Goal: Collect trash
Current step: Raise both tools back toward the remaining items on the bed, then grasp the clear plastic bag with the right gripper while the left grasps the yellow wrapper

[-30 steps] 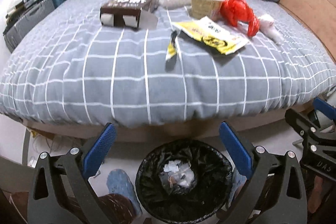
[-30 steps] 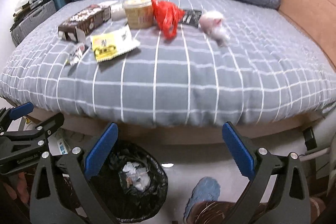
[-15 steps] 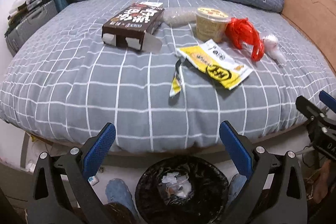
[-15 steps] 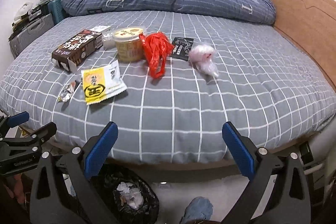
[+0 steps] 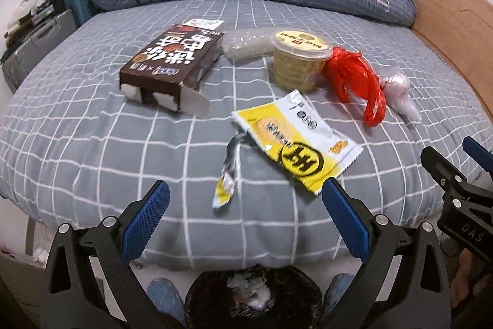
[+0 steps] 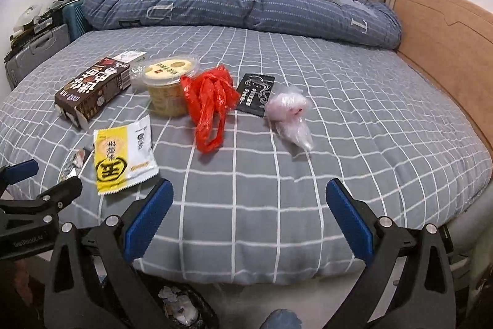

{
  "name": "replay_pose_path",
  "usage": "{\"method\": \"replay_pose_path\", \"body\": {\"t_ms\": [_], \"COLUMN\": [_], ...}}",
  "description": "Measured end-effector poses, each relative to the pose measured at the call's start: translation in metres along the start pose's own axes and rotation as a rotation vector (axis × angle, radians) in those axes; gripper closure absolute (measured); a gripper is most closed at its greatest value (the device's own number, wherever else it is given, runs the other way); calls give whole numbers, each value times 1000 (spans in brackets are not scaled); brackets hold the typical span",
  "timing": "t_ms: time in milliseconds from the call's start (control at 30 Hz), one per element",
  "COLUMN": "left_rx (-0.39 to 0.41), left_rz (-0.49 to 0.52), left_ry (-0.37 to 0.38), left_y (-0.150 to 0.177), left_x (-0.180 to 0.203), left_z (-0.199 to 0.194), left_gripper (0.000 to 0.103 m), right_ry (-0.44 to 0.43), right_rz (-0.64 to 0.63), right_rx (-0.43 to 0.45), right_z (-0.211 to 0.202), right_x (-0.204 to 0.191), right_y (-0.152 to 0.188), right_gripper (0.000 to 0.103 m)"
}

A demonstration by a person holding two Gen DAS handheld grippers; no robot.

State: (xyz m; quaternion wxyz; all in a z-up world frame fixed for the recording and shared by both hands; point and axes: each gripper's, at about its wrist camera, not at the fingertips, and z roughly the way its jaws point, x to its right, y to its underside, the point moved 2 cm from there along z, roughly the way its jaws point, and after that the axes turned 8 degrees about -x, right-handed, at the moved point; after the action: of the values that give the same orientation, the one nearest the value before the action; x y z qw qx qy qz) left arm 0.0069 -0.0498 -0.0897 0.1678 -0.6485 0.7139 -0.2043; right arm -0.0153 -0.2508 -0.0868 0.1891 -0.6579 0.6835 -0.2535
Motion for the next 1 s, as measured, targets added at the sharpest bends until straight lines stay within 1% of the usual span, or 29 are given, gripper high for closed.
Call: {"method": "replay_pose_path", "body": {"t_ms": [133,300,367,500,667,833,1000], "left_rx": [-12,-30,-49,-56,-89,-95,-105], "left_rz": [-7,-4,-12,1,4,1,-13], "left_ry": [18,11,26,44,39,39,18], "left_y": [-11,-24,-28,-37,-46,-53,-60], "left_x": [8,20,23,32,40,44,44], "left_z": [9,20,26,33,49,58,69], "left_gripper": [6,6,6,6,6,6,6], "right_ry": [10,23,25,49,60,60,84], "right_rz": [3,8,20,22,42,68,70], "right_rx": [-2,-12,-16,-14,-21,-36,-63], "right_z": [12,30,37,48,61,78,97], "right_x": [6,16,21,27,33,43,48], "right_y": [-11,-26,-32,-42,-52,-62,-70], "right_gripper": [8,9,10,11,11,13,18]}}
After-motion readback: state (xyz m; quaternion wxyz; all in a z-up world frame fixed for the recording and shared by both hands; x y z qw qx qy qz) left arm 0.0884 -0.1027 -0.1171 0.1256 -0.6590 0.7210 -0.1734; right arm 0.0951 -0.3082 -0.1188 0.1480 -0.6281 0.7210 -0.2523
